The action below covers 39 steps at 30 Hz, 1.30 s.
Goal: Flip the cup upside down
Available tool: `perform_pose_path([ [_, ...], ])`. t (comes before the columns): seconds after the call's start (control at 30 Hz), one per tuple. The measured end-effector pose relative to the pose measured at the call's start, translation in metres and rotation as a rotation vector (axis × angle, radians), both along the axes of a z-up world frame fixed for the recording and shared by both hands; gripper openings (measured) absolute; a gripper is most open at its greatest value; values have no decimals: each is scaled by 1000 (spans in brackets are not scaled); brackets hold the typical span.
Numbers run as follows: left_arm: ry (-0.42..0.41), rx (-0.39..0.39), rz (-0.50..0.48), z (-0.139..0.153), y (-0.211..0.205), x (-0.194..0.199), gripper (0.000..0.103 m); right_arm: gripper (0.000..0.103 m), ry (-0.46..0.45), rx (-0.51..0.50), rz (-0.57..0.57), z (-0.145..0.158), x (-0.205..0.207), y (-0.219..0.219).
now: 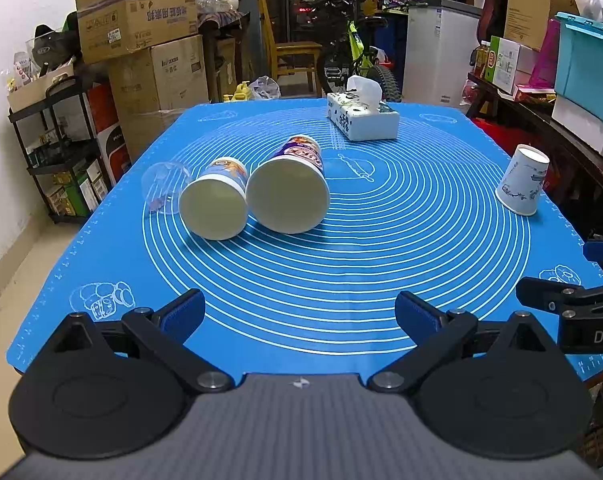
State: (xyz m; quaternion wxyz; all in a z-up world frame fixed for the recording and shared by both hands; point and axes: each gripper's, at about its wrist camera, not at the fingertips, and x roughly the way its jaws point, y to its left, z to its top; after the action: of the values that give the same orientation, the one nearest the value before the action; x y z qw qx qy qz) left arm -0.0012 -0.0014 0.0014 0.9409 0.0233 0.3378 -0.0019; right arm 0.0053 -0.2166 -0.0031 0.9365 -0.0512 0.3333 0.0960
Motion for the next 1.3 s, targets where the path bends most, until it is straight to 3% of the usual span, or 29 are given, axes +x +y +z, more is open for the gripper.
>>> perform_pose_path([
  [1.3, -7, 13, -9, 3, -5, -4, 100, 98, -2, -3, -3, 2, -3, -4],
])
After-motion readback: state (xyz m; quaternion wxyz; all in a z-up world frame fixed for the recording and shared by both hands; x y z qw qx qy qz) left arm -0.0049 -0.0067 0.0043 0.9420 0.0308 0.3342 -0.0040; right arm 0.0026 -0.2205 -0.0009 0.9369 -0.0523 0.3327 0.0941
